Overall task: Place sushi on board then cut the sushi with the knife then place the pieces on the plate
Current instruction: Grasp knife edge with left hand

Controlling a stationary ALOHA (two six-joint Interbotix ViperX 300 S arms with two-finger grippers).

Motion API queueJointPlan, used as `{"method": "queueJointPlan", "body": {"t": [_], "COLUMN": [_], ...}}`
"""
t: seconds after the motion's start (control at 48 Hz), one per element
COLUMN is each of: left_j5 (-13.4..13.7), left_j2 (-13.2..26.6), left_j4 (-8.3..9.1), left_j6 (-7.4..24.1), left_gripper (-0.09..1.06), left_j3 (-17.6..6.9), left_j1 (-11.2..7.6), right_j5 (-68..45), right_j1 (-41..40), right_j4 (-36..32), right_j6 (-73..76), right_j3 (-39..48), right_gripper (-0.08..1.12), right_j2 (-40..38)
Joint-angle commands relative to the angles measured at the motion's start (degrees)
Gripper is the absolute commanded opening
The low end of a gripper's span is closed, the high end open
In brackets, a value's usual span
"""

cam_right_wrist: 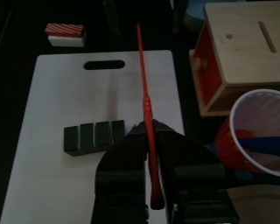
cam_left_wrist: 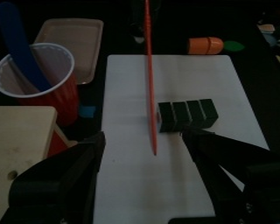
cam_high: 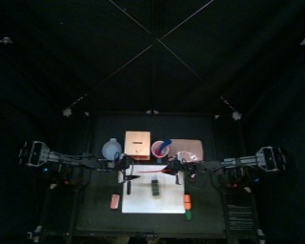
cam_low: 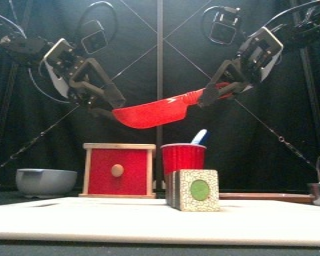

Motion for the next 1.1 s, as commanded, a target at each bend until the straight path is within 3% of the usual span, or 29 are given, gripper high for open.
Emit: {"method": "queueJointPlan", "body": {"t": [0.021, 0.375, 0.646, 0.812, 0.958, 1.104], "left_j5": [-0.09, 0.53, 0.62, 0.53, 0.62, 0.62], "left_j2": [1.85, 4.66, 4.75, 4.75, 4.83, 5.36], "left_j4": [0.18, 0.26, 0.35, 1.32, 2.55, 2.64], "left_j6": [0.09, 0.09, 0.18, 0.18, 0.18, 0.09], "left_gripper": [0.99, 0.92, 0.74, 0.62, 0.52, 0.44], "left_j3": [-2.64, -4.04, -4.04, -4.04, -4.13, -4.04], "left_j1": [-0.09, -0.09, 0.00, -0.09, -0.97, -2.11], "right_j5": [-0.70, -0.79, -0.88, -0.88, -0.79, -0.18], "right_j1": [0.53, 0.97, 1.05, 1.41, 1.85, 2.46], "right_j4": [0.18, 0.44, 0.53, 2.02, 3.78, 5.63], "right_j6": [0.09, 0.18, 0.18, 0.18, 0.18, 0.18], "right_j3": [-0.97, -0.97, -0.88, -0.62, -0.53, -0.79], "right_gripper": [0.31, 0.31, 0.31, 0.31, 0.31, 0.31], "right_j2": [-0.79, -0.62, -0.62, 0.09, 1.67, 4.31]}}
